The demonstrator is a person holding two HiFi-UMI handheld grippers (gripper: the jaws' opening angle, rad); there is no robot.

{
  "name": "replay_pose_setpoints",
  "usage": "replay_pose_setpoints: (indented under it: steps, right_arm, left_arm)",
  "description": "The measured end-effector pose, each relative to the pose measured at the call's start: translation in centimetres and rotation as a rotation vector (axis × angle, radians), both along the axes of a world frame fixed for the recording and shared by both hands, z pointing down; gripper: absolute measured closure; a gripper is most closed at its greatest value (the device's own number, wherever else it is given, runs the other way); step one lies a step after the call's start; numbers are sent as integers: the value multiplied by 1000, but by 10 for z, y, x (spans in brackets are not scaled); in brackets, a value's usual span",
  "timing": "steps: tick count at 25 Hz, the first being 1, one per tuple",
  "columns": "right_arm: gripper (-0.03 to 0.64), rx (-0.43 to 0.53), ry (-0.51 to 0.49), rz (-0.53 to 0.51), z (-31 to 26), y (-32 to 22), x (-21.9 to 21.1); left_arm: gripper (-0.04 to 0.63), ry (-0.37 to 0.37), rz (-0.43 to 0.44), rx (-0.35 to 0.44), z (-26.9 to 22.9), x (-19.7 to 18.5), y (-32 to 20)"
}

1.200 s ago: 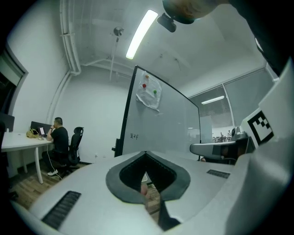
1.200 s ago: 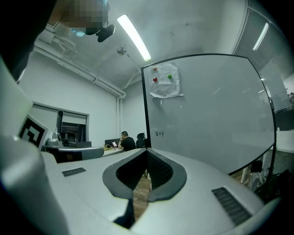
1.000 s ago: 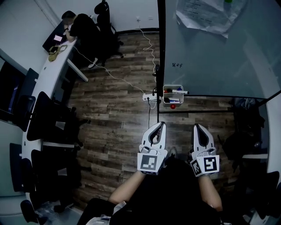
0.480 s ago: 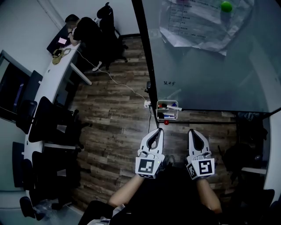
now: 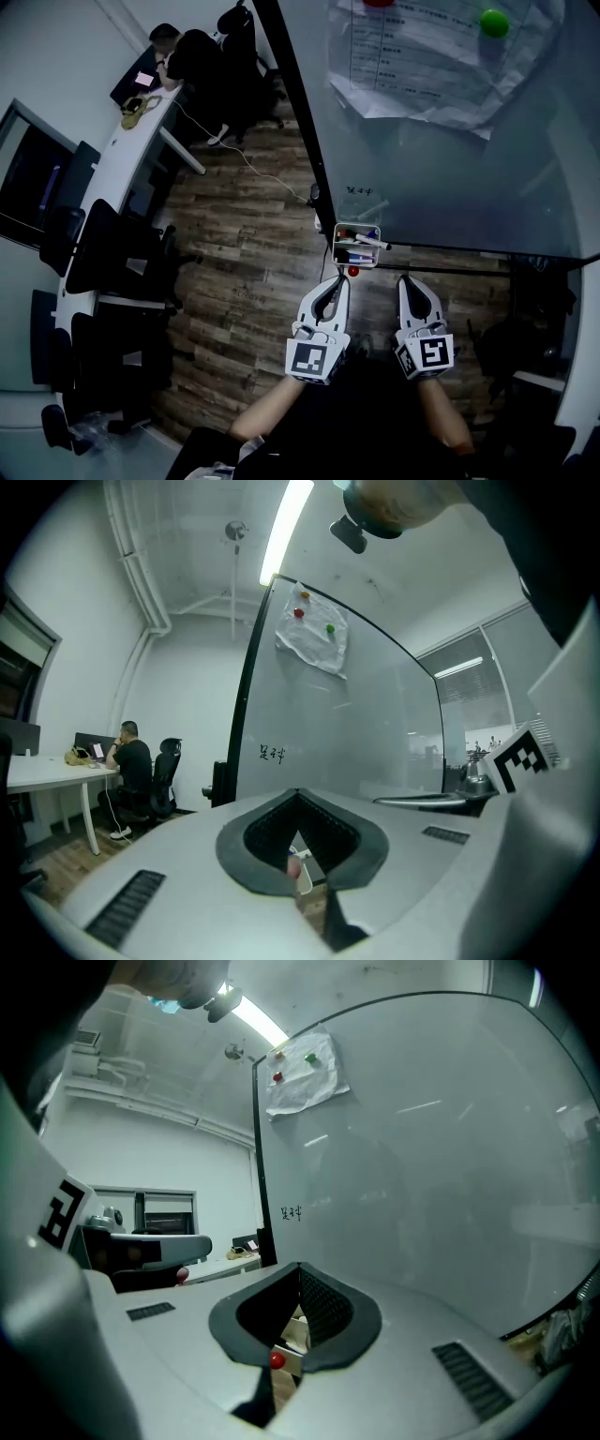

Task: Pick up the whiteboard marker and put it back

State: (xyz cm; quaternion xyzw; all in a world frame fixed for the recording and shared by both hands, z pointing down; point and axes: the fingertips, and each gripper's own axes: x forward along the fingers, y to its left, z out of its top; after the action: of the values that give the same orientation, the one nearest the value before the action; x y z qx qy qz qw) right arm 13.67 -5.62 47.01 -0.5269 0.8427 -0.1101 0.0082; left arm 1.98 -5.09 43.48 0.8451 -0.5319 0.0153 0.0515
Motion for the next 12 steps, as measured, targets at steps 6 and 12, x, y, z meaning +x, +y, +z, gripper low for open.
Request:
replay_pose_setpoints:
  steps: [6,12]
  right_arm:
    - [603,-45,10,-15,17,-16,-5]
    - [603,-62,15,-14,28,-34,-10]
  left_arm:
    - [586,5,2,6,-2,-1,-17]
    - [587,17,17,9,4,-4,-33]
